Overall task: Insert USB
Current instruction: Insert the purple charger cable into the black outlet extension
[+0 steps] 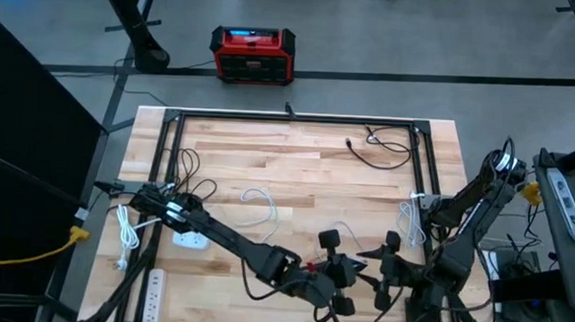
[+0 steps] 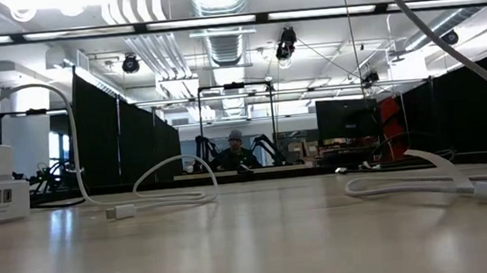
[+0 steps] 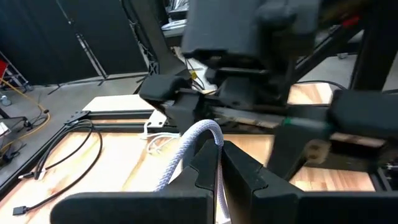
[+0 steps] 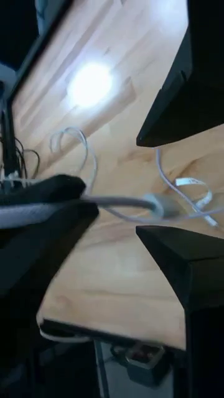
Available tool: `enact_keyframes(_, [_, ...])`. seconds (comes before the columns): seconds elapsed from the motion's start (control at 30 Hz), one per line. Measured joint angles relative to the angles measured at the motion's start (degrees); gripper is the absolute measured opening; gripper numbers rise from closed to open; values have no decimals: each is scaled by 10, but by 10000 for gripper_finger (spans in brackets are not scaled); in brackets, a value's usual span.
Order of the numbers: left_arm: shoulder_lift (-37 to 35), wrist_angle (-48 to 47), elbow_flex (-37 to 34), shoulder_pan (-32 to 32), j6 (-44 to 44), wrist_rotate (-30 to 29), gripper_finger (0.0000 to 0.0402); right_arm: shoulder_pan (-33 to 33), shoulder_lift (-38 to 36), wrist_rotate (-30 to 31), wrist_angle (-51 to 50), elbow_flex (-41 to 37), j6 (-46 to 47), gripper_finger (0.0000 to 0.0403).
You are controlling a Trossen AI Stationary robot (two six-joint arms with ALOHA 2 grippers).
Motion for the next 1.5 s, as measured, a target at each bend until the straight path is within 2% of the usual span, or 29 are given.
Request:
enact_keyframes(0.13, [0,-6,0,1,-8,0,0,0,15,34,1,8,4,175])
enact_keyframes(0.27, [0,-7,0,1,-9,0,0,1,19,38,1,17,4,136])
enact_keyframes(0.53, [0,-20,-1,0,-12,-1,0,1,19,58,-4,24,3,17])
enact_keyframes(0.6, [0,-23,-1,1,-15,0,0,1,19,57,-7,24,5,7])
enact_keyframes(0.87, [2,-29,-1,-2,-24,-1,0,1,18,41,-38,25,39,2])
enact_keyframes(1.07, [4,-34,-2,-4,-28,6,0,1,14,-31,-62,27,61,3])
enact_keyframes(1.2, [4,-29,-3,-5,-29,6,0,1,14,-49,-65,26,38,9])
enact_keyframes(1.3, [4,-24,-2,-7,-30,5,0,1,14,-54,-66,25,14,36])
enact_keyframes(1.5, [1,-19,0,-8,-30,-1,0,1,15,-62,-71,24,-10,120])
